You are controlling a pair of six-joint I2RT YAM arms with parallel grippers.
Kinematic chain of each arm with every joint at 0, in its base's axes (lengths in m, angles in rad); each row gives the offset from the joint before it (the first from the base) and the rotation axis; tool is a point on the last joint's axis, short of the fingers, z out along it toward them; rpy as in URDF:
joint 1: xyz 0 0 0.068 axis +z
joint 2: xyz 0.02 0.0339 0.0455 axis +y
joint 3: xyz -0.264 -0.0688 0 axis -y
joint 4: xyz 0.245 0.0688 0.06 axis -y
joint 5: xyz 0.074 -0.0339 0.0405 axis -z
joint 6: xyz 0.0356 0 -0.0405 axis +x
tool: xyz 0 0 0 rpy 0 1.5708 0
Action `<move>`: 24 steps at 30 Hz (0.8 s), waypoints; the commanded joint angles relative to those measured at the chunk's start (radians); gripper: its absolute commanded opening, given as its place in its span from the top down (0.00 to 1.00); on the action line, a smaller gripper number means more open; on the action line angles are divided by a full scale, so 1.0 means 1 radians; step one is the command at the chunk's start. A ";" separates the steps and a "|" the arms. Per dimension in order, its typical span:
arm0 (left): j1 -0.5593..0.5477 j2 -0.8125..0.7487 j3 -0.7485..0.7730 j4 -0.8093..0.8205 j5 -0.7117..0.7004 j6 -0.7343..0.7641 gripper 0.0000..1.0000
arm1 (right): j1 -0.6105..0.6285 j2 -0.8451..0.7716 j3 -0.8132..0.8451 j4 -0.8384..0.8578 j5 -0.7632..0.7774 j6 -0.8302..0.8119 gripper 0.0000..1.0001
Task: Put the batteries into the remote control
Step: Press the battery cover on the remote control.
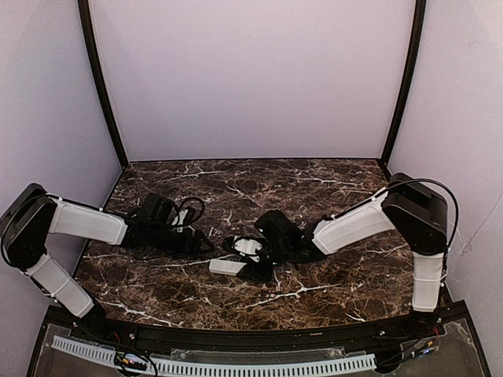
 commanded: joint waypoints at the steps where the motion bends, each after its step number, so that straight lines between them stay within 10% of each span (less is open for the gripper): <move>1: 0.016 -0.041 -0.038 0.003 -0.019 -0.005 0.22 | -0.006 0.094 0.064 -0.208 0.030 -0.021 0.56; 10: 0.039 -0.071 -0.076 0.033 0.015 -0.025 0.21 | -0.010 0.124 0.090 -0.261 0.032 -0.048 1.00; 24: 0.039 -0.067 -0.112 0.286 0.243 -0.116 0.21 | -0.012 -0.074 -0.057 0.100 0.097 -0.047 1.00</move>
